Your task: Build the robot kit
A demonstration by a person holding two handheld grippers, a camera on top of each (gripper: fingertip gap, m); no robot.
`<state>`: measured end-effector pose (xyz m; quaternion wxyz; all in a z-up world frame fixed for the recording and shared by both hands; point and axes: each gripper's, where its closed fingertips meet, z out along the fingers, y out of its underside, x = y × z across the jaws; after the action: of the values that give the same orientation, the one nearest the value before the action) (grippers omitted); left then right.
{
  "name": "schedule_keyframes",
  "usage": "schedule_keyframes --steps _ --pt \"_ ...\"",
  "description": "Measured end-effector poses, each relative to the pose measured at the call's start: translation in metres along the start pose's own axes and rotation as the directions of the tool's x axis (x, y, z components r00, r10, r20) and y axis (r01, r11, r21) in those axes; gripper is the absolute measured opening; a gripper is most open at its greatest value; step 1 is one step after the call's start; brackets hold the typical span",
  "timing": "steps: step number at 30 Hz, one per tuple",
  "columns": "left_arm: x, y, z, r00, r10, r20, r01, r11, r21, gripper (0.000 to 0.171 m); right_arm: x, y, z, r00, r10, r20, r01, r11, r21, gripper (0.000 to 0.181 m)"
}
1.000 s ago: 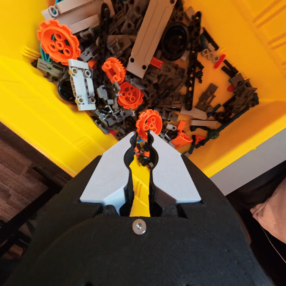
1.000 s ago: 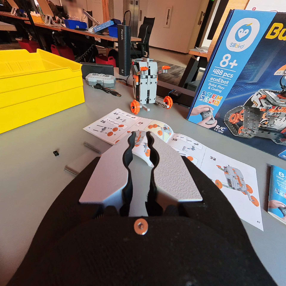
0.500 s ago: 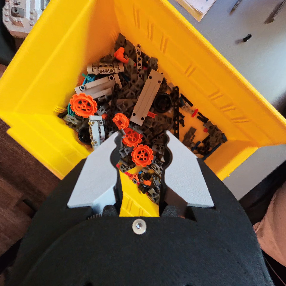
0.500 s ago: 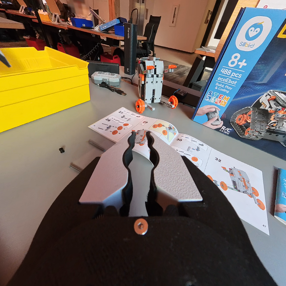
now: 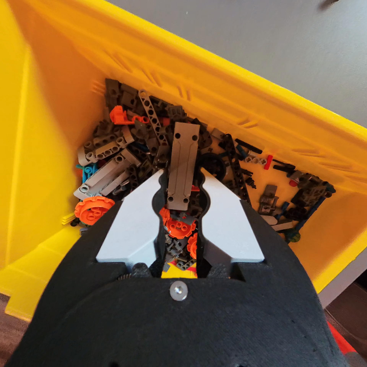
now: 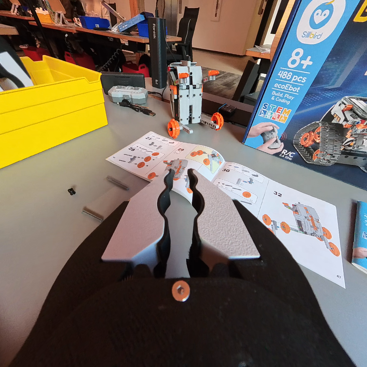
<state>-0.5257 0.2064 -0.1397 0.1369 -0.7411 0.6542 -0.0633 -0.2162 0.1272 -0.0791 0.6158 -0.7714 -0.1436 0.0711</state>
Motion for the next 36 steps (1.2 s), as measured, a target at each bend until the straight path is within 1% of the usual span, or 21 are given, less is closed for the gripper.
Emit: schedule_keyframes --steps 3,5,8,10,11,14,16,19,23,24,27,30,33,34,36 --pt "0.000 0.005 -0.003 1.000 -0.005 -0.020 0.005 1.000 -0.022 0.022 -0.002 0.001 0.001 1.000 -0.009 0.002 0.009 1.000 -0.006 0.014" --pt "-0.001 0.007 -0.009 1.000 -0.004 -0.017 0.004 1.000 -0.014 0.021 -0.003 0.001 0.001 1.000 -0.015 0.004 0.015 1.000 -0.012 0.014" --pt "-0.007 0.008 -0.018 0.999 -0.032 -0.008 0.032 0.999 0.022 0.032 -0.004 0.002 0.002 1.000 -0.020 0.009 0.020 1.000 -0.015 0.014" --pt "-0.004 0.007 -0.021 0.998 -0.048 -0.039 0.050 0.998 0.039 0.038 -0.004 0.002 0.002 1.000 -0.023 0.008 0.023 1.000 -0.018 0.014" --pt "-0.005 0.009 -0.020 0.998 -0.048 -0.037 0.050 0.998 0.034 0.044 -0.004 0.002 0.002 1.000 -0.024 0.006 0.024 1.000 -0.020 0.014" --pt "-0.006 0.014 -0.011 1.000 0.000 0.000 0.000 1.000 -0.004 0.046 -0.003 0.004 0.002 1.000 -0.017 0.005 0.017 0.999 -0.027 0.014" --pt "-0.005 0.014 -0.006 0.999 0.045 0.014 -0.045 0.999 -0.013 0.039 -0.001 0.005 0.002 1.000 -0.013 0.002 0.013 0.999 -0.031 0.014" --pt "-0.003 0.011 0.000 0.997 0.082 0.017 -0.081 0.996 -0.033 0.038 0.001 0.006 0.002 1.000 -0.004 -0.001 0.004 0.999 -0.034 0.014" --pt "-0.002 0.008 0.004 0.995 0.102 0.002 -0.102 0.993 -0.053 0.031 0.002 0.007 0.002 1.000 0.005 -0.004 -0.005 0.999 -0.034 0.014" --pt "-0.001 0.009 0.004 0.994 0.110 -0.006 -0.110 0.992 -0.063 0.022 0.003 0.007 0.002 1.000 0.008 -0.003 -0.008 0.999 -0.033 0.014" --pt "-0.002 0.011 0.002 0.994 0.107 -0.002 -0.107 0.992 -0.073 0.022 0.002 0.007 0.003 1.000 0.016 0.003 -0.016 0.999 -0.036 0.014" --pt "-0.006 0.012 -0.009 0.996 0.080 0.033 -0.078 0.995 -0.064 0.022 0.001 0.007 0.003 1.000 0.013 0.008 -0.013 0.999 -0.034 0.014" --pt "-0.010 0.014 -0.030 0.997 0.036 0.069 -0.034 0.999 -0.034 0.022 -0.001 0.007 0.003 1.000 0.010 0.015 -0.009 0.999 -0.035 0.014" --pt "-0.012 0.017 -0.038 0.996 0.006 0.085 -0.004 1.000 -0.029 0.022 -0.002 0.007 0.004 1.000 0.008 0.017 -0.008 0.999 -0.036 0.014" --pt "-0.014 0.032 -0.053 0.991 -0.082 0.102 0.089 0.994 -0.067 0.022 -0.003 0.007 0.004 1.000 0.006 0.019 -0.005 0.999 -0.038 0.014"
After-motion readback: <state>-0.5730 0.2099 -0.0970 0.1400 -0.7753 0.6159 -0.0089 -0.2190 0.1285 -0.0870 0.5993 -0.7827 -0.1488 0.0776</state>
